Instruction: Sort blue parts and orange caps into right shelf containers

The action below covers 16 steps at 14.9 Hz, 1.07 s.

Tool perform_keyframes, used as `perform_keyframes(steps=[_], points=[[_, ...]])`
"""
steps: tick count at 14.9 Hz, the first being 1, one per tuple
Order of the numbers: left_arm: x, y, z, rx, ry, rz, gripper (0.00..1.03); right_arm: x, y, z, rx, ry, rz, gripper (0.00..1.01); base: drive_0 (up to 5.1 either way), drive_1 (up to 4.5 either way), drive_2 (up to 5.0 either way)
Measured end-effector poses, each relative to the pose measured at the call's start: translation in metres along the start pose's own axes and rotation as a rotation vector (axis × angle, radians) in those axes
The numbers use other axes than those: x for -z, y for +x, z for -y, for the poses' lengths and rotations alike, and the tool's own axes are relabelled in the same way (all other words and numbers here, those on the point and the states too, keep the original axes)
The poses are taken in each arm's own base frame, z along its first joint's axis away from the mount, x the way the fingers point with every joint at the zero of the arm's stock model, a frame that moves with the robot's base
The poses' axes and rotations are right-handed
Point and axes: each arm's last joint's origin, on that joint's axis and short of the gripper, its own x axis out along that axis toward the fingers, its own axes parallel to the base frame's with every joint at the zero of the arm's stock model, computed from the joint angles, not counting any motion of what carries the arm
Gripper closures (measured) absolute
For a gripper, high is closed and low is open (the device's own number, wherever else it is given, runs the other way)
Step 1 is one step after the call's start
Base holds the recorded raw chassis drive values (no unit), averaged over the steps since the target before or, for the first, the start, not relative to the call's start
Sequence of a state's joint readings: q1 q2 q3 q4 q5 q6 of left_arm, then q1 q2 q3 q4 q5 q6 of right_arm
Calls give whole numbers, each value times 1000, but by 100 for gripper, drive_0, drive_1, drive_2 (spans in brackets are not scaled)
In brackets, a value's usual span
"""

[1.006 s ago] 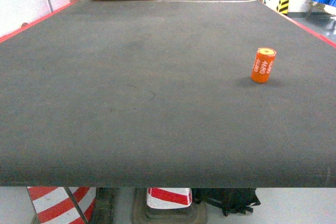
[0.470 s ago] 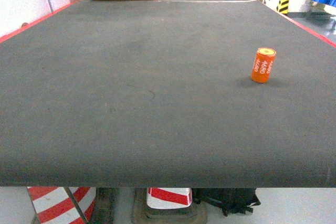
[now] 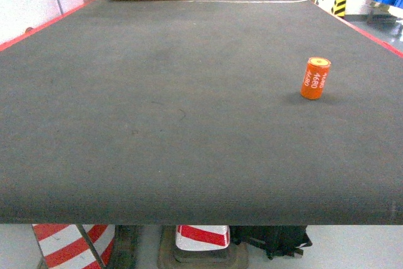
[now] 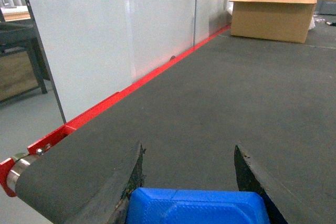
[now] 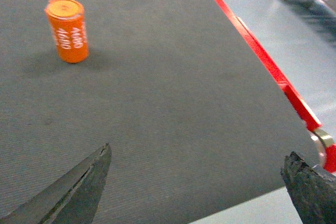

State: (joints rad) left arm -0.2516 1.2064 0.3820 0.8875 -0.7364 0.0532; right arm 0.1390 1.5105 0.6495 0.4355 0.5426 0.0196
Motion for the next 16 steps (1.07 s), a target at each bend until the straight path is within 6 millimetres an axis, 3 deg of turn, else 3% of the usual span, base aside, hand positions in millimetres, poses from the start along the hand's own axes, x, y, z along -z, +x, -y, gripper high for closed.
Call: perform_keyframes(steps=[9,16], points=[[0,0,0,0,0,0,62,-13,38,-45,-21,11,43,3,0,0,0],[0,0,0,0,0,0,62,-23,94,-81,-30,18,44,3,0,0,0]])
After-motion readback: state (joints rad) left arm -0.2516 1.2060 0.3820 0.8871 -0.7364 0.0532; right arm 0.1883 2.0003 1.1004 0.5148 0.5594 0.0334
